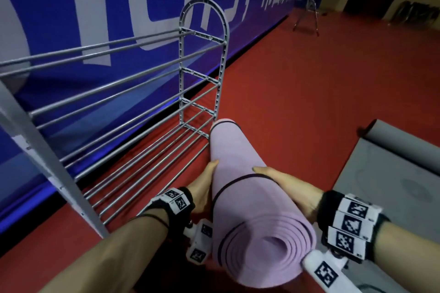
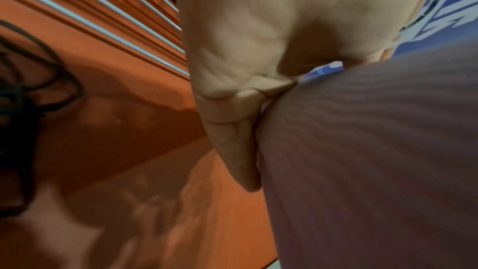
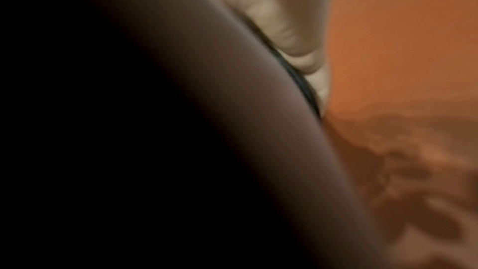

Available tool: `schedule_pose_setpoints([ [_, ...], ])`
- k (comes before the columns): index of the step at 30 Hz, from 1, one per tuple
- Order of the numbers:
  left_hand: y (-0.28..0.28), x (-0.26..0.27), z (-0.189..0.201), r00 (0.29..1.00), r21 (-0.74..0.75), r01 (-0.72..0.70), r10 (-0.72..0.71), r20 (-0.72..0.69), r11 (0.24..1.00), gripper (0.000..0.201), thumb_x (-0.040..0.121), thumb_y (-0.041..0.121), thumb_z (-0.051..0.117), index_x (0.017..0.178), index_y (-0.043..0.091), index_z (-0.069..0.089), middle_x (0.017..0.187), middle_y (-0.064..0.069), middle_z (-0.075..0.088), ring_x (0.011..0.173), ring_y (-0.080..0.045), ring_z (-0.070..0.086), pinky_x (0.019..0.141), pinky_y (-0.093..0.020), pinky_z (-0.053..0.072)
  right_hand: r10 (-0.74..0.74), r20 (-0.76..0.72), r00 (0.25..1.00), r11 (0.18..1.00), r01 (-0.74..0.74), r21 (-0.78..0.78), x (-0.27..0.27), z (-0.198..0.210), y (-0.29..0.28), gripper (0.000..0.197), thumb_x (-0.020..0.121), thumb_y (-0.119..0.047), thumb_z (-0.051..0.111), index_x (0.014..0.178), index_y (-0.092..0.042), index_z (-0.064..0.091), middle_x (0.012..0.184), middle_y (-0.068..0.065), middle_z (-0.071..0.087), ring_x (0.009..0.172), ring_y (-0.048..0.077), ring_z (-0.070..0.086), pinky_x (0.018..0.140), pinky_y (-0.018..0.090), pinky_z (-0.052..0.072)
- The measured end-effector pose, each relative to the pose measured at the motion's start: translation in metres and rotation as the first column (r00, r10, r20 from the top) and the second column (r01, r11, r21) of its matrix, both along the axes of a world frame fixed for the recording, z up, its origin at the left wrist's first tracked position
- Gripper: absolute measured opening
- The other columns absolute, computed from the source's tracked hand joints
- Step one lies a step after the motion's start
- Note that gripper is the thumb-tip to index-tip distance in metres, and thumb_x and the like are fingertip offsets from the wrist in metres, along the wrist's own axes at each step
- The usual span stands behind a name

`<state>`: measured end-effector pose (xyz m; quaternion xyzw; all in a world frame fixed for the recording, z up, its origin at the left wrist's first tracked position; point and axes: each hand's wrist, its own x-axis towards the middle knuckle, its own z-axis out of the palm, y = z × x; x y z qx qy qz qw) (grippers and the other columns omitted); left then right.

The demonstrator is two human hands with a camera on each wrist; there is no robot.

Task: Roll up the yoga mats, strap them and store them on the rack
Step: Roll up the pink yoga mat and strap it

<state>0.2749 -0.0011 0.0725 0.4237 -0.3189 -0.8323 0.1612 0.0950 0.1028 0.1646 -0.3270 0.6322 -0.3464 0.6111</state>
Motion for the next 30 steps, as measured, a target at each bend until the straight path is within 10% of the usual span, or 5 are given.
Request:
schedule_pose_setpoints([
  [3,0.009,0.022,-0.012,0.996,0.007,-0.069,0.069,-0.050,0.998,0.069,0.086,0.062,0.047,0.132,0.012,0.058,0.125,-0.017,0.063,0.115,-0.033,0.058,0.097,-0.042,0.047,0.059,-0.044,0.997,0.998,-0.057,0.036,0.015,-0.010,0.003,0.082,0.066,-0.048,0.084,0.134,-0.013,0.056,0.118,0.010,0.070,0.104,0.028,0.069,0.094,0.042,0.054],
  [9,0.008,0.056,-0.037,0.999,0.013,0.017,-0.017,0.047,1.000,0.099,0.065,0.088,0.047,0.136,0.020,0.053,0.128,-0.010,0.063,0.119,-0.029,0.058,0.109,-0.045,0.040,0.156,-0.220,0.963,0.988,-0.152,0.034,0.040,-0.039,0.001,0.115,0.048,-0.066,0.088,0.145,-0.024,0.043,0.129,-0.004,0.064,0.111,0.019,0.066,0.097,0.040,0.053],
  [17,-0.020,0.063,-0.062,0.995,-0.012,0.029,-0.028,0.094,0.999,0.110,0.052,0.094,0.053,0.135,0.020,0.054,0.124,-0.015,0.065,0.112,-0.037,0.062,0.101,-0.054,0.045,0.150,-0.282,0.948,0.984,-0.170,-0.047,0.057,-0.044,-0.022,0.094,0.059,-0.057,0.081,0.141,-0.028,0.047,0.122,-0.016,0.065,0.108,0.006,0.064,0.098,0.031,0.051],
  [21,-0.052,0.063,-0.063,0.996,-0.038,0.001,0.002,0.086,0.999,0.097,0.067,0.089,0.044,0.135,0.021,0.054,0.123,-0.011,0.066,0.111,-0.032,0.063,0.100,-0.048,0.047,0.081,-0.233,0.969,0.992,-0.101,-0.075,0.058,-0.057,-0.049,0.081,0.078,-0.040,0.078,0.147,-0.025,0.037,0.105,-0.026,0.057,0.095,-0.004,0.059,0.077,0.014,0.049],
  [30,-0.109,0.050,-0.107,0.999,-0.041,0.032,-0.030,0.042,0.999,0.093,0.064,0.086,0.057,0.135,0.026,0.054,0.130,-0.006,0.062,0.120,-0.029,0.058,0.108,-0.048,0.038,0.017,-0.151,0.988,0.990,-0.038,-0.139,0.040,-0.123,-0.099,0.110,0.047,-0.055,0.087,0.144,-0.031,0.042,0.118,-0.018,0.066,0.105,0.003,0.065,0.092,0.025,0.053],
])
